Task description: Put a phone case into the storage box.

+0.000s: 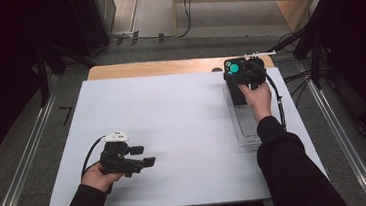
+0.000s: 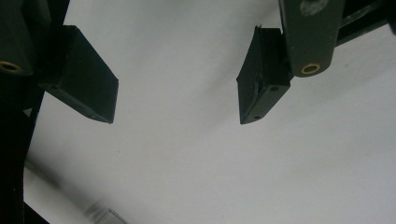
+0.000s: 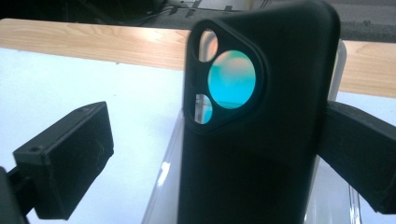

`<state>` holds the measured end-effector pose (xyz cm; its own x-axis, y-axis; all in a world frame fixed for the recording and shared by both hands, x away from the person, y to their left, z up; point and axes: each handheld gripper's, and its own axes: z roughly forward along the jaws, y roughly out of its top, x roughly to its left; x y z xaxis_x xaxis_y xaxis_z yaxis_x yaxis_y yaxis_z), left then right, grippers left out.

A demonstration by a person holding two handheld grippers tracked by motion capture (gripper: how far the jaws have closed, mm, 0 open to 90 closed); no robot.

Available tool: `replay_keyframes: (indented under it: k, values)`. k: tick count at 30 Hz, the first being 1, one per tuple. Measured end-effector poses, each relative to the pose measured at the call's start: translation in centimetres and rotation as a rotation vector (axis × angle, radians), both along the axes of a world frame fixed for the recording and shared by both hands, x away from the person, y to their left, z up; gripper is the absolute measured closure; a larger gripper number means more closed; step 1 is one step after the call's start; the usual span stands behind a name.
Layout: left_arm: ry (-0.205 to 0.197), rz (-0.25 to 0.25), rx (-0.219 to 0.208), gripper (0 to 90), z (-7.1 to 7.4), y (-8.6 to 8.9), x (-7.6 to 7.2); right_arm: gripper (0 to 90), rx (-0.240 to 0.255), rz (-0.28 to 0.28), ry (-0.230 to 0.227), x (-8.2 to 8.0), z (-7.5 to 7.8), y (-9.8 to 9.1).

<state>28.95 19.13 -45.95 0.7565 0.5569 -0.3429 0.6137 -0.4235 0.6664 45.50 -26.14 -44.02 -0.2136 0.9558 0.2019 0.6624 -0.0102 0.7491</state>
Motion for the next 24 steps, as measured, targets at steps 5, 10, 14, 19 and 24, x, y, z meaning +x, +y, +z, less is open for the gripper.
replay_keyframes:
  k: [5,10,14,19,24]
  values:
    - [-0.001,0.001,-0.002,29.2,0.0,0.0,0.0,0.0,0.006,0.026,-0.007,-1.0,1.5,0.4]
    - [-0.001,0.005,0.001,29.2,0.1,0.1,0.0,0.0,0.024,0.079,-0.011,-2.0,2.7,1.0]
    - [-0.001,0.004,0.0,29.2,0.1,0.1,0.0,0.0,0.02,0.111,-0.005,-2.8,3.3,1.7]
    - [-0.002,0.005,0.003,29.1,0.1,0.1,0.0,0.0,0.034,0.168,-0.011,-3.5,3.6,2.9]
    - [-0.003,0.006,0.005,29.1,0.1,0.2,0.1,0.0,0.06,0.244,-0.003,-4.2,3.5,4.5]
